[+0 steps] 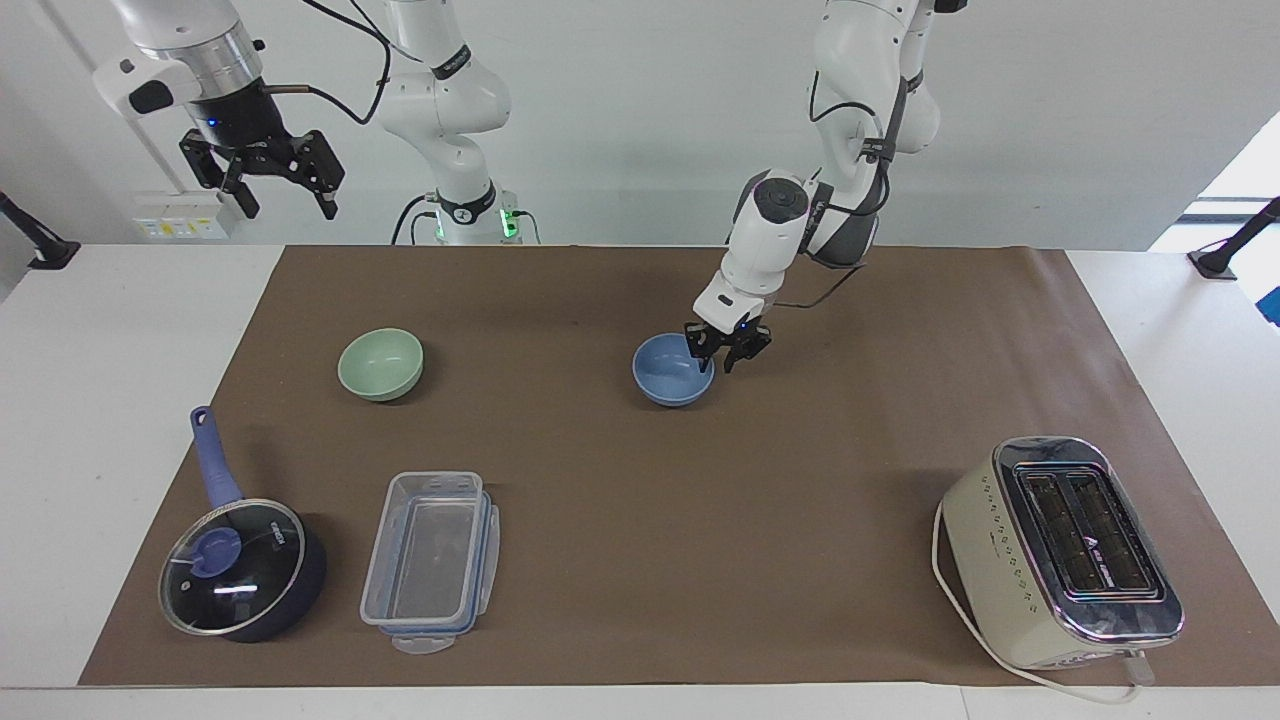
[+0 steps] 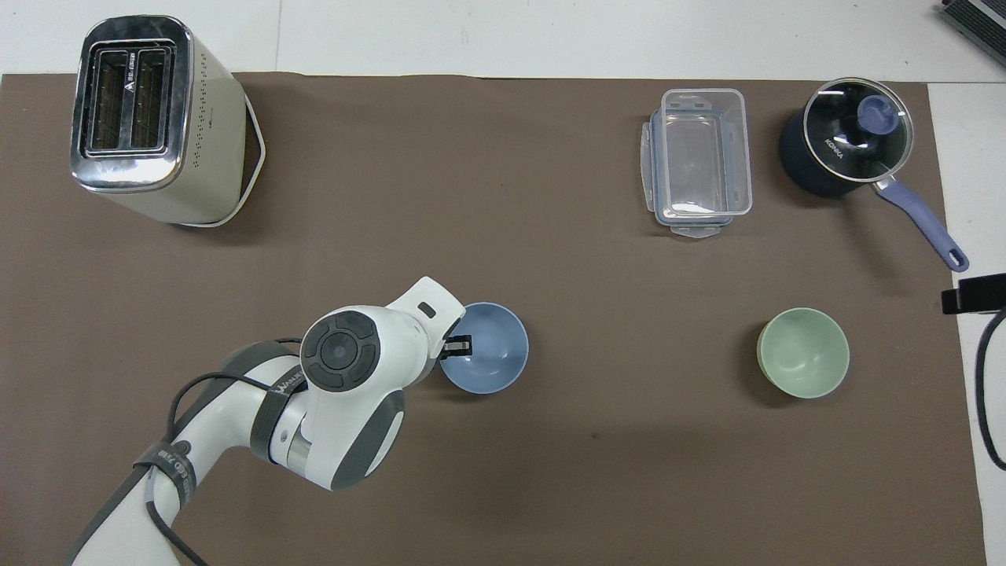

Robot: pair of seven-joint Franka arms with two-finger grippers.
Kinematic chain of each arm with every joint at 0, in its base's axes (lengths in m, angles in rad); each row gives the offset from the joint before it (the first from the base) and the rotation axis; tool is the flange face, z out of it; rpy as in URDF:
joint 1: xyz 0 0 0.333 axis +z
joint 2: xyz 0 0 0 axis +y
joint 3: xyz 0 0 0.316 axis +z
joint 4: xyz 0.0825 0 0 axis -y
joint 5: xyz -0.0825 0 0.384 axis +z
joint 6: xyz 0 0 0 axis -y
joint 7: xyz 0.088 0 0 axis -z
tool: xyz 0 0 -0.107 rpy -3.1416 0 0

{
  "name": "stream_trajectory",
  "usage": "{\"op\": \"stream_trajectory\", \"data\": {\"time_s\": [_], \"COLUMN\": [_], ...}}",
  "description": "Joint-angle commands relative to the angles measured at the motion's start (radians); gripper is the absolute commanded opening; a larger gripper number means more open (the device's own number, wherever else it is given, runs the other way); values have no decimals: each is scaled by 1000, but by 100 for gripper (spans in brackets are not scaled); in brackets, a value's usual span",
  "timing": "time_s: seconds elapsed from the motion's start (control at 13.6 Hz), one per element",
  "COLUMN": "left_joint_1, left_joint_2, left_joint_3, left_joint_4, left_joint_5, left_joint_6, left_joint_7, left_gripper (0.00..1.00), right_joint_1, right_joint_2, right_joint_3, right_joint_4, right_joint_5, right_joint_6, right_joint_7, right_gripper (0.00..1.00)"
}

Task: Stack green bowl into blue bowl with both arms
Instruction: 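Grasp the blue bowl rim and slide it toward the table center, then release the blue bowl while the right gripper grasps the green bowl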

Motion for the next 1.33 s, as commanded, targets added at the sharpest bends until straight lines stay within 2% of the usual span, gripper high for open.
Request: {"op": "stream_trajectory", "data": {"time_s": [0.0,0.15,0.44,0.59,0.81,0.96,1.11,1.25], "left_joint_1": [29,67,208,274,408,454,521,560], "left_joint_2": [-17,-58,-192,-227,-206,-191,-181,-142], "left_joint_3": [10,15,15,16,15,16,16,16], "left_joint_4": [35,57,66,124,328,406,491,584], "left_joint_5": [2,3,5,5,35,67,80,81], "left_joint_6": [-42,-114,-258,-373,-543,-597,-644,-750], "left_joint_7": [15,68,269,358,488,551,608,680], "left_gripper": [100,100,100,100,100,100,100,100], "right_joint_1": [-8,-2,-2,-5,-23,-45,-83,-115], "right_joint_2": [-18,-16,8,33,118,125,174,204], "right_joint_3": [4,4,4,4,2,4,4,4], "right_joint_4": [-55,-132,-320,-393,-469,-540,-562,-588], "right_joint_5": [9,9,9,9,10,10,10,10], "right_joint_6": [11,54,272,374,505,608,661,723], "right_joint_7": [-30,-32,-88,-99,-174,-222,-307,-383], "right_gripper": [100,100,100,100,100,100,100,100]}}
